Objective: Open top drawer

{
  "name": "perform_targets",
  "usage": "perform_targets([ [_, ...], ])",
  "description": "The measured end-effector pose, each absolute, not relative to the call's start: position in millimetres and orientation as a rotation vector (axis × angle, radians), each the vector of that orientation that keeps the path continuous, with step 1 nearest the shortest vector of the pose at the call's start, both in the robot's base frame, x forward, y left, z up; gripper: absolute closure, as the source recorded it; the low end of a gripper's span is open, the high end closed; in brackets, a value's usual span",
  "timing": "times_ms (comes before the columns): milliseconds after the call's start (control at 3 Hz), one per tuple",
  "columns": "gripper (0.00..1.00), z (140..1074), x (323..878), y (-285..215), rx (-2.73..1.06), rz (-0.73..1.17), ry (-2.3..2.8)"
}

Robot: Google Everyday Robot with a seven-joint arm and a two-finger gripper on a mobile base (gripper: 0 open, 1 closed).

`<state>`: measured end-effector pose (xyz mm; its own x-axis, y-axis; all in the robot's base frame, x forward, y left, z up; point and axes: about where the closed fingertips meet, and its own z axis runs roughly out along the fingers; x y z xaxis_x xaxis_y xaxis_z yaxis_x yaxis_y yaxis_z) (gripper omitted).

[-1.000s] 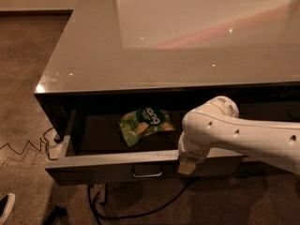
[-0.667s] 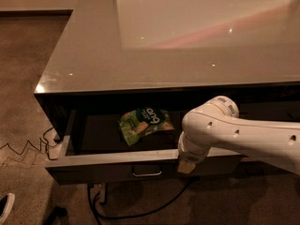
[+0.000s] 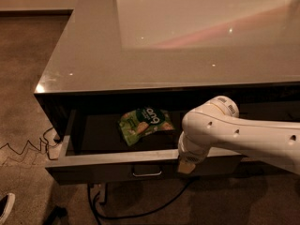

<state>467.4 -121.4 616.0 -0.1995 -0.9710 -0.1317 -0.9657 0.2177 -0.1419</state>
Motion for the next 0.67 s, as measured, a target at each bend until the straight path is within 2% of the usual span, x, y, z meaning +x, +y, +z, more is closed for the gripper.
perform_targets([
  [333,0.13,616.0,467.4,-121.5,-1.852,-0.041,2.294],
  [667,0.0,616.0,467.4,-121.5,-1.852,-0.041,2.294],
])
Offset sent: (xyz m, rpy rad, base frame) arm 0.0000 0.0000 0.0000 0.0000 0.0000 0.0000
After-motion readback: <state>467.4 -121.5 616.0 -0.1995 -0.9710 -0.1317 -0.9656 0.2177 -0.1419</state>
